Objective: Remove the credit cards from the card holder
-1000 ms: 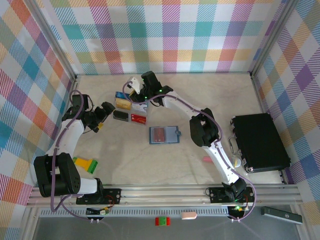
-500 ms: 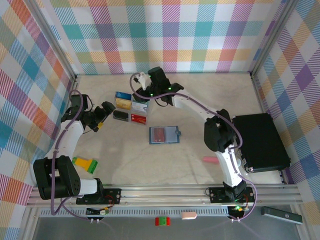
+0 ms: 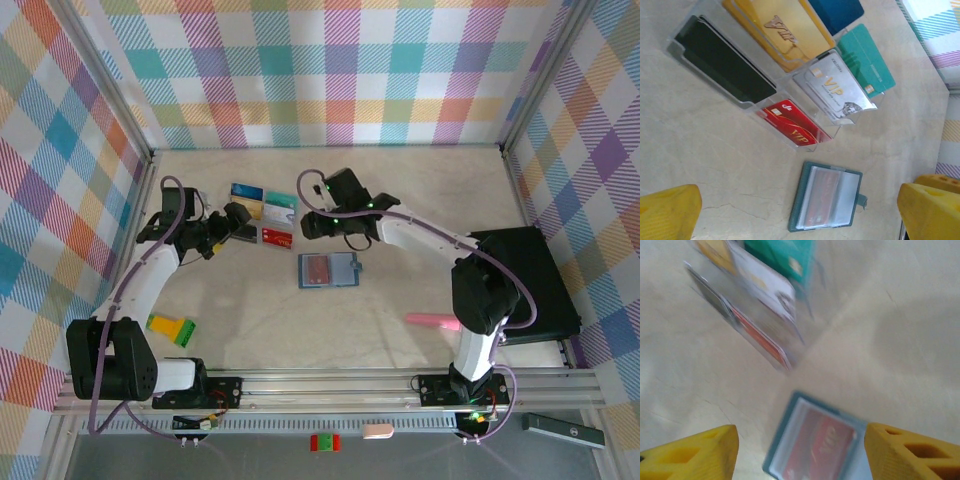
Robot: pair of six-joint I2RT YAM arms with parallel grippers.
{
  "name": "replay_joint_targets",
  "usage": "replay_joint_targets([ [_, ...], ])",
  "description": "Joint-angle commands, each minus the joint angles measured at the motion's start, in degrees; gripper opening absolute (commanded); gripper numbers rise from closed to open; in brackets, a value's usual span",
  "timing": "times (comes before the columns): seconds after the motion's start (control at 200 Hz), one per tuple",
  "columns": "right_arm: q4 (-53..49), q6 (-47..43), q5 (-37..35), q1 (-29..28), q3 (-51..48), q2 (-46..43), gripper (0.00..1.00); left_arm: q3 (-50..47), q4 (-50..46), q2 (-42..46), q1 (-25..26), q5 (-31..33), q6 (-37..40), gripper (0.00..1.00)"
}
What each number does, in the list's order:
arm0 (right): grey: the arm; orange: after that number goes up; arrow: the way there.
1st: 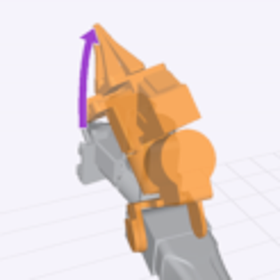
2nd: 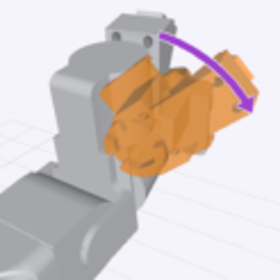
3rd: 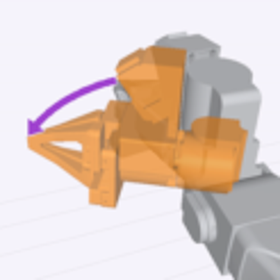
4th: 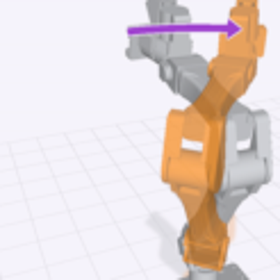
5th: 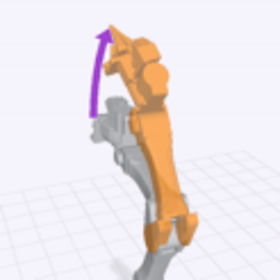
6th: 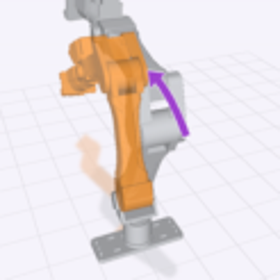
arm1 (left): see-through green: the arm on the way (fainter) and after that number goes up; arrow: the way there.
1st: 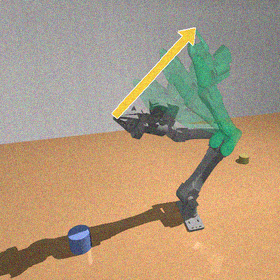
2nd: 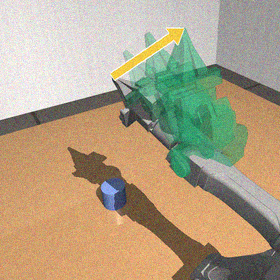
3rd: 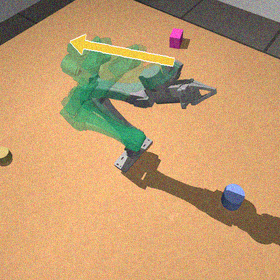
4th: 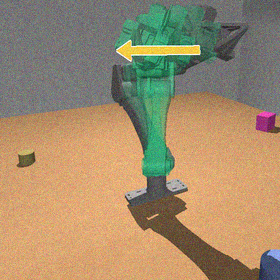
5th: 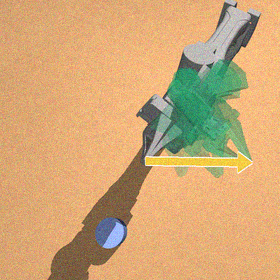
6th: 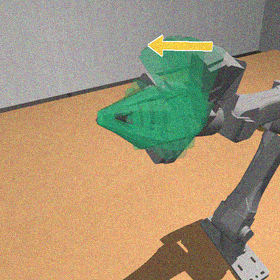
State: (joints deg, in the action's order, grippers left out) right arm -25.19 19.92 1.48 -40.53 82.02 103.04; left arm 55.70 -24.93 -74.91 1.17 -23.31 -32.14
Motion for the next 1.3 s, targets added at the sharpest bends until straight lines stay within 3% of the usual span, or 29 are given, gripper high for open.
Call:
replay_joint_targets([
  [0.0,-3.77,7.49,-2.28,-0.95,-3.02,-1.72,0.68,-1.72,2.69,-0.28,0.36,-0.23,-1.06,1.0],
  [0.425,-15.32,13.88,-10.18,-6.04,4.12,10.38,0.56,-3.41,3.72,-1.3,0.41,-1.25,-2.23,1.0],
  [0.95,-18.01,13.27,-10.69,-5.27,8.06,17.27,0.52,-1.08,2.14,-5.58,3.85,-1.58,-2.11,0.96],
  [1.095,-16.56,13.8,-9.37,-4.38,5.57,16.9,0.48,-1.33,2.36,-7.36,6.33,-0.64,-3.54,0.92],
  [1.295,-13.1,14.7,-6.61,-3.08,1.19,15.58,0.4,-1.14,4.74,-12.52,12.27,-0.94,-6.87,0.77],
])
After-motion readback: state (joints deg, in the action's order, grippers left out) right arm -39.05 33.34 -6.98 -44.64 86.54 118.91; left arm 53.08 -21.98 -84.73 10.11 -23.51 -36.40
